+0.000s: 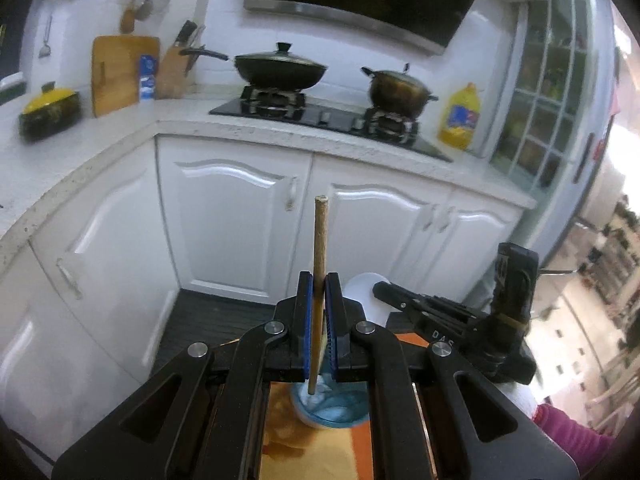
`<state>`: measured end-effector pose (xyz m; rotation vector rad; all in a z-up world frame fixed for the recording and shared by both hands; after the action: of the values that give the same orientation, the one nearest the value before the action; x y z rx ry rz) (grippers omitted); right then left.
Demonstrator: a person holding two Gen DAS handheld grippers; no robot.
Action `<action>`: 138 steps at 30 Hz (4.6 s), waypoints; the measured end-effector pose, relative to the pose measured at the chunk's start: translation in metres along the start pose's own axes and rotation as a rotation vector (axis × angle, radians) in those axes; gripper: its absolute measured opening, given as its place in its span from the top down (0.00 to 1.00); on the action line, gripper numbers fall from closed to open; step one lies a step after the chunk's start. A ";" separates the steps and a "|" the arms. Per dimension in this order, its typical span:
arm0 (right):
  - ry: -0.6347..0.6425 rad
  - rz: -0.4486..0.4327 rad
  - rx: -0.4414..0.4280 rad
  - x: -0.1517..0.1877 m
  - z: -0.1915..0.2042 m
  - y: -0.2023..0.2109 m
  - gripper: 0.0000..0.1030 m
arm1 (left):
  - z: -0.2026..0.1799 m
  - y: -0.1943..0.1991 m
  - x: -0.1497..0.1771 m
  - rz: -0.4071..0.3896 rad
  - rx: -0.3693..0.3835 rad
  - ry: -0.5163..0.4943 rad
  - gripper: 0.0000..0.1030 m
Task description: Organize utensils
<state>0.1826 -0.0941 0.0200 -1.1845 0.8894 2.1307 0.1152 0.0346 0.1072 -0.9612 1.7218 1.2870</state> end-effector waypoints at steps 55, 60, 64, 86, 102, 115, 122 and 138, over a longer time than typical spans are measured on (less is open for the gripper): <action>-0.011 0.218 0.109 0.092 -0.067 0.047 0.77 | -0.004 -0.051 0.102 0.189 0.003 0.093 0.58; -0.039 0.363 0.150 0.134 -0.089 0.017 0.77 | -0.006 -0.042 0.098 0.176 0.010 0.101 0.58; -0.048 0.441 0.163 0.155 -0.100 -0.010 0.77 | -0.002 -0.034 0.094 0.164 0.009 0.100 0.58; -0.088 0.470 0.141 0.169 -0.103 -0.026 0.87 | 0.003 -0.031 0.112 0.202 -0.004 0.120 0.58; -0.088 0.292 0.097 0.116 -0.076 0.061 0.88 | -0.036 -0.014 0.123 0.215 0.074 0.098 0.58; -0.127 0.314 0.240 0.137 -0.123 0.131 0.88 | -0.106 -0.026 0.190 0.353 0.183 0.027 0.58; -0.167 0.348 0.306 0.162 -0.156 0.156 0.88 | -0.142 -0.054 0.234 0.447 0.208 0.000 0.58; -0.271 0.402 0.382 0.192 -0.207 0.174 0.88 | -0.178 -0.142 0.283 0.558 0.136 -0.090 0.71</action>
<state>0.0748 -0.3358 -0.1796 -0.5443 1.4159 2.2128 0.0989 -0.2021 -0.1680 -0.3406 2.0543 1.5000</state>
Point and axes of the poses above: each gripper's, at about its wrist camera, not at the fingertips, and y roughly against the way its jaws point, z to its left, x to its underside, the point moved 9 cm from there along -y, roughly the way its jaws point, and after that the axes turned 10 degrees about -z, right-handed, at the moved point
